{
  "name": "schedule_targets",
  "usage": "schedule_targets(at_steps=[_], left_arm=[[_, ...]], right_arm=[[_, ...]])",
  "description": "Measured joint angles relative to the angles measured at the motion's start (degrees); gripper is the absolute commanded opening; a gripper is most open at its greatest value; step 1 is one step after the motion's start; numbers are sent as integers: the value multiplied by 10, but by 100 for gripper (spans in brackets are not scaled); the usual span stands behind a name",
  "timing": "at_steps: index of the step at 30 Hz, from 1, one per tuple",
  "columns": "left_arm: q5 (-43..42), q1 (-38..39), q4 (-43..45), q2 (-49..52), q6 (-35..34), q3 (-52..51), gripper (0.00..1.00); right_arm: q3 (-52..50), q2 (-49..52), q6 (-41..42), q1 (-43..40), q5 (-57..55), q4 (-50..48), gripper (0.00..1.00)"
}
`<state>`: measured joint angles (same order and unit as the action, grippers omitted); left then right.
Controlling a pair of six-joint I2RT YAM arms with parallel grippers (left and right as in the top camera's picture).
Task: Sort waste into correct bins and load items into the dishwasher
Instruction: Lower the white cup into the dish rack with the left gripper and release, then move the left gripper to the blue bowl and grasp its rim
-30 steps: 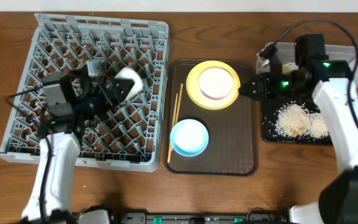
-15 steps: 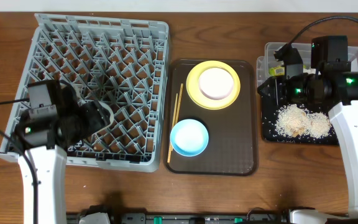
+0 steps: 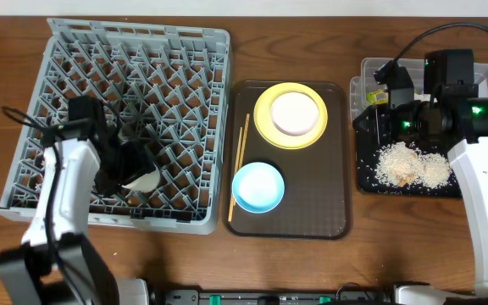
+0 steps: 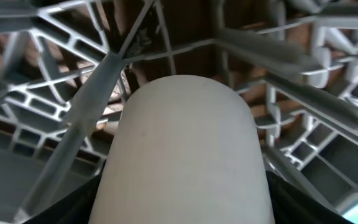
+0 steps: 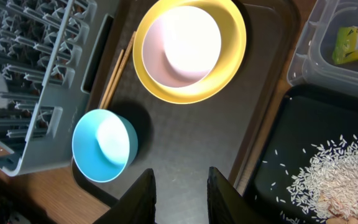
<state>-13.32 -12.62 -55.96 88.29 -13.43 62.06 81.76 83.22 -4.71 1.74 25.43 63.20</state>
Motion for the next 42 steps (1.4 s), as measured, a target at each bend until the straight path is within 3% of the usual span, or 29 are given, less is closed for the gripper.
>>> schedule_targets(at_steps=[6,10,13,19,24,30,34,42], left_arm=[[0,0,3,18,0,0,76],[1,0,2,-2,4,0,86],[2,0,2,-43,3,0,89],[-1,0,-12,-120,4,1,90],[-17,17,-20,-139,4,1,91],[-20,137,34,-167,4,1,91],[-20,244,82,-174,6,2,92],[-19,429,144,-127,15,2,98]], right_arm=[[0,0,0,0,0,1,29],[0,0,-4,0,0,3,53],[0,0,-4,0,-2,5,59],[0,0,-5,0,-2,9,61],[0,0,-6,0,-3,11,82],[0,0,-5,0,-6,16,86],[0,0,0,0,-37,22,99],[0,0,91,-16,-189,41,99]])
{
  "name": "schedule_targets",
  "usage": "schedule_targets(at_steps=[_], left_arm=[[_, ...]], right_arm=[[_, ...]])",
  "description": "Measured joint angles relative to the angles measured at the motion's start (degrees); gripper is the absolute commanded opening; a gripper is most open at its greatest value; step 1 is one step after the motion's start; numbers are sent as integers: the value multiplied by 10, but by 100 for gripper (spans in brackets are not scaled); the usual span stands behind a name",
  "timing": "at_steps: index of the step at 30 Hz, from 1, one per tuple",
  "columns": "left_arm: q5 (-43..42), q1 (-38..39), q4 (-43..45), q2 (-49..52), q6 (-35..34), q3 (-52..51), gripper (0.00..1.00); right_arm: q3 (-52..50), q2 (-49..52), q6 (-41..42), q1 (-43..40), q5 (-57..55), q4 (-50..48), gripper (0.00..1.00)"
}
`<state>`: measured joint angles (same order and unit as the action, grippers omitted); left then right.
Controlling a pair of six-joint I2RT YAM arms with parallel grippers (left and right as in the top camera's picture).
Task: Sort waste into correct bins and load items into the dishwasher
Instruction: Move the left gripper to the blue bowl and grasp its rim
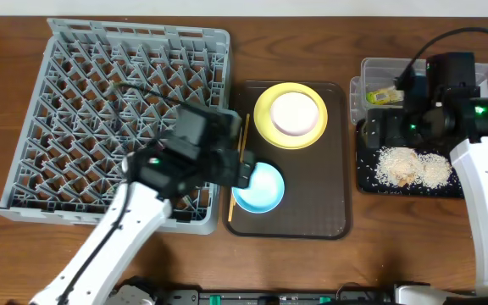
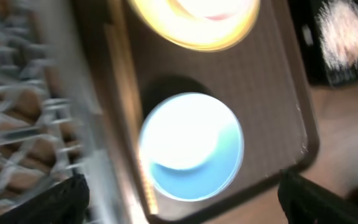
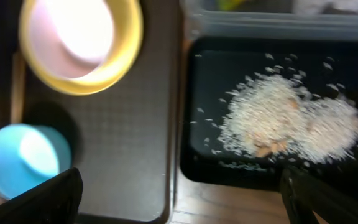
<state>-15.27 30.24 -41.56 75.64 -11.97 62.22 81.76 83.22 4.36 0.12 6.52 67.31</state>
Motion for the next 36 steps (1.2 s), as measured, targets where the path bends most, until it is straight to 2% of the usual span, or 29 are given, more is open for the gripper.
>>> schedule_targets(at_steps=[6,10,16,19,22,24,27,29,36], left_arm=[[0,88,45,78,0,0,98],[0,136,80,136,0,0,94],[0,181,111,215,1,0,82],[0,189,113,250,1,0,67],[0,190,112,275,-1,0,46],[0,190,112,282,-1,0,35],[0,190,113,283,-1,0,11],[2,190,113,283,0,0,6],[6,189,111,254,0,9,6]], right_arm=[[0,0,19,-20,-30,2,99],[0,0,23,-22,-37,4,99],[0,0,26,-23,-38,4,99],[0,0,26,-23,-38,4,99],[0,0,27,-23,-38,5,99],[0,0,27,-23,-38,6,99],[0,0,27,-23,-38,7,99],[0,0,27,-23,-38,8,99],[0,0,27,-23,-38,11,99]])
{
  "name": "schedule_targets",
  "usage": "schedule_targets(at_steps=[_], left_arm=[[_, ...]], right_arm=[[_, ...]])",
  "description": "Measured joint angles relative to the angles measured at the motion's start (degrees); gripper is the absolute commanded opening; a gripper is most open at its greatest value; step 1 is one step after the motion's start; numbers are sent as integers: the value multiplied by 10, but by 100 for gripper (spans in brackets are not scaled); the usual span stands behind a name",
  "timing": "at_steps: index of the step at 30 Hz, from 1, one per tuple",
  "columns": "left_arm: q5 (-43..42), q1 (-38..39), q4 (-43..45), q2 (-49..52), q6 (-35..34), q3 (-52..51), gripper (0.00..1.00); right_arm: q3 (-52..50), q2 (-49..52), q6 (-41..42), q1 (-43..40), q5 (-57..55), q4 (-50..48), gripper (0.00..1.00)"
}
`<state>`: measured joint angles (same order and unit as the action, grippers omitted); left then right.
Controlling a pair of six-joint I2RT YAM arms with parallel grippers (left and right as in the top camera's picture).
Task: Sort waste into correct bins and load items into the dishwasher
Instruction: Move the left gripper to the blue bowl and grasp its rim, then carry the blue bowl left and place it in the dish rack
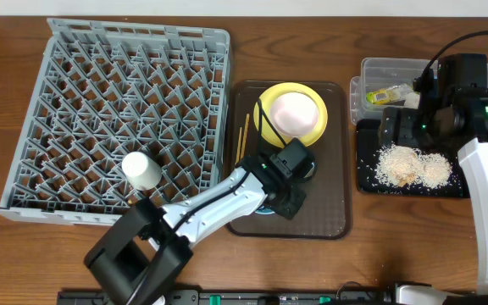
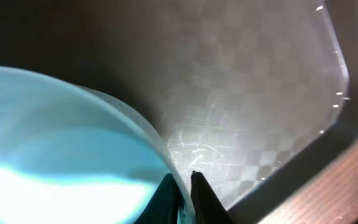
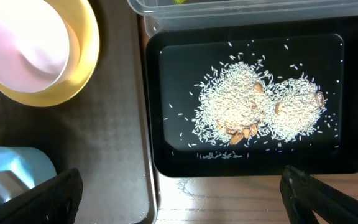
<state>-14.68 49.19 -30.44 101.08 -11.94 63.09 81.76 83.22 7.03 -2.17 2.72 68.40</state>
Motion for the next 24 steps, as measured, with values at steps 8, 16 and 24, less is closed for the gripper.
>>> schedule_targets(at_steps=[8,16,24], left_arm=[[-15,-31,-2,-129,0,0,6],[-61,-216,11,-259,0,3,6],[-306,-456,77,-242,0,4,6]], right_arm=[[0,0,0,0,0,0,99],[0,0,0,0,0,1,99],[0,0,0,0,0,2,99]])
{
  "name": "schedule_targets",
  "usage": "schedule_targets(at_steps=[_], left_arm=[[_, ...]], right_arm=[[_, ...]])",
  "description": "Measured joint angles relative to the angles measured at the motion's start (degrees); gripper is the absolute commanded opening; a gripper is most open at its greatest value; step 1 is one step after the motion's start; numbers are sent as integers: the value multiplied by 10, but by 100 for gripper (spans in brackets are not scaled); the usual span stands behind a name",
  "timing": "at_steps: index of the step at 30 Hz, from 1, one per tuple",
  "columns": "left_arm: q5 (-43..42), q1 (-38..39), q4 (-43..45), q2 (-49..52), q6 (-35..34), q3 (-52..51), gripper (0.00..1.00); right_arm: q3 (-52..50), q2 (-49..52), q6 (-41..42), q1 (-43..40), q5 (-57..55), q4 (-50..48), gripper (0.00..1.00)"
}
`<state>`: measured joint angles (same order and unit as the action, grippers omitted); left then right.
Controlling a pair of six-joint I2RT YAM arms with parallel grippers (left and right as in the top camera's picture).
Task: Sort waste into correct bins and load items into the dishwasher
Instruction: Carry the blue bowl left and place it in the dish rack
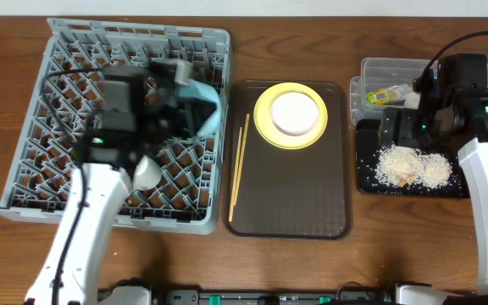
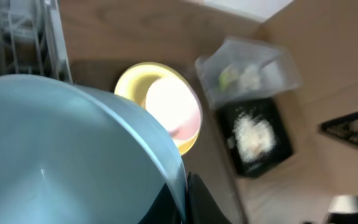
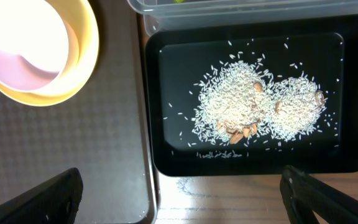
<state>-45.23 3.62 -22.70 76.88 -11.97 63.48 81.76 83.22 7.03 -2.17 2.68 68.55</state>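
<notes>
A light blue bowl [image 1: 207, 110] hangs tilted over the right part of the grey dish rack [image 1: 49, 127]. My left gripper [image 1: 191, 95] is shut on its rim. In the left wrist view the blue bowl [image 2: 67, 155] fills the left side, with the left gripper [image 2: 184, 196] pinching its edge. A white cup [image 1: 146, 172] lies in the rack near its front. My right gripper [image 3: 179, 202] is open wide above the black bin of rice [image 3: 253, 118] and holds nothing.
A brown tray [image 1: 303, 199] carries a yellow plate [image 1: 269, 127] with a pink bowl [image 1: 293, 113] in it, and chopsticks [image 1: 238, 165] along its left edge. A clear bin [image 1: 379, 80] holding a wrapper stands behind the black bin [image 1: 409, 169].
The blue bowl has left the brown tray. It is now held in my left gripper over the right part of the rack. The right arm has not moved.
First my left gripper held the white cup in the rack, and the right gripper hung over the tray. Then the left gripper was over the blue bowl and the right one, wide open, near the bins. Then the left pinched the bowl's rim. Now the bowl is over the rack.
</notes>
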Motion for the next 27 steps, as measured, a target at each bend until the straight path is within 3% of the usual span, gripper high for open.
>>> schedule_targets(at_steps=[6,12,24,26,27], left_arm=[[-195,-124,33,72,0,0,6],[-351,-199,69,173,-1,0,6],[-429,-276,127,273,-26,0,7],[-430,-282,127,273,-26,0,24],[-429,-285,129,273,-26,0,24]], right_arm=[[0,0,0,0,0,0,99],[0,0,0,0,0,0,99],[0,0,0,0,-1,3,99],[0,0,0,0,-1,3,99],[0,0,0,0,-1,3,99]])
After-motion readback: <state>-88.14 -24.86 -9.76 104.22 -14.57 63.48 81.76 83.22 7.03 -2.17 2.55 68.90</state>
